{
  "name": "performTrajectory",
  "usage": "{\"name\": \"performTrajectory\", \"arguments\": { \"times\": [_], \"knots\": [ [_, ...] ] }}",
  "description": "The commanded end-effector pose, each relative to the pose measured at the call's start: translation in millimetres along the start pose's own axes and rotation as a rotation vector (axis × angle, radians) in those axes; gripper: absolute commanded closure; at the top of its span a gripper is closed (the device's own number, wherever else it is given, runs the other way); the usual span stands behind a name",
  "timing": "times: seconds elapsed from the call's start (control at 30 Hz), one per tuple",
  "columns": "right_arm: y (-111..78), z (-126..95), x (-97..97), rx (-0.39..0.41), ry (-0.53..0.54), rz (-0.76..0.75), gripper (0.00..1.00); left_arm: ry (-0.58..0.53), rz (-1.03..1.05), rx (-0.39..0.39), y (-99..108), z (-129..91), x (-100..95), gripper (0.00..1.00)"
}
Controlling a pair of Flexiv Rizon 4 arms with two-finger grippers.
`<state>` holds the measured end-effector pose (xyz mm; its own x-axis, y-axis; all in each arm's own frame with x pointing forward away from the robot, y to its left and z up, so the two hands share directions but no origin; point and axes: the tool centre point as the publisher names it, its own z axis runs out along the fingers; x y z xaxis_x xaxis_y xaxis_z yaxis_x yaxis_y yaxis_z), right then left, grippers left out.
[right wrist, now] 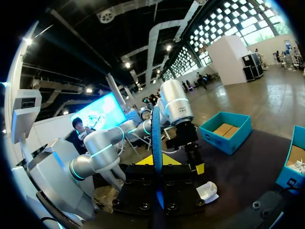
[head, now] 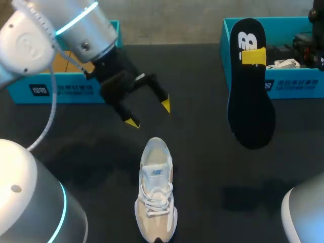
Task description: Take the shoe out of the shoebox, open the shoe tongue, remove and reinsert the insole, then place the shoe into the shoebox
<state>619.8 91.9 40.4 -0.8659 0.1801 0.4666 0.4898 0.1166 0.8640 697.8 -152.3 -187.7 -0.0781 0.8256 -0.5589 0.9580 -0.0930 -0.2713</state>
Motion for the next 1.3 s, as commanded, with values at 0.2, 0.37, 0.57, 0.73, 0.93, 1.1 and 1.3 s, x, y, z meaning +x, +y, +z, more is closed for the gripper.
{"name": "performTrajectory", "arguments": {
  "times": [0.2,0.37,0.57,0.73,0.93,1.1,1.3],
  "knots": [
    [2.7,2.2,-1.9,0.005,0.001,0.002,1.00,-0.797,0.031,-0.034,-6.7,1.9,9.2,0.00],
    [2.7,2.2,-1.9,0.005,0.001,0.002,1.00,-0.912,0.133,-0.180,-1.6,-3.3,12.5,0.00],
    [2.7,2.2,-1.9,0.005,0.001,0.002,1.00,-0.966,0.206,-0.258,10.3,-10.9,7.7,0.00],
    [2.7,2.2,-1.9,0.005,0.001,0.002,1.00,-0.995,0.243,-0.278,13.8,-13.1,4.9,0.00],
    [2.7,2.2,-1.9,0.005,0.001,0.002,1.00,-1.064,0.253,-0.271,17.0,-22.8,0.7,0.00],
    [2.7,2.2,-1.9,0.005,0.001,0.002,1.00,-1.068,0.278,-0.293,15.9,-34.7,-4.7,0.00],
    [2.7,2.2,-1.9,0.005,0.001,0.002,1.00,-1.042,0.297,-0.309,17.6,-39.7,-8.0,0.00]
  ]
}}
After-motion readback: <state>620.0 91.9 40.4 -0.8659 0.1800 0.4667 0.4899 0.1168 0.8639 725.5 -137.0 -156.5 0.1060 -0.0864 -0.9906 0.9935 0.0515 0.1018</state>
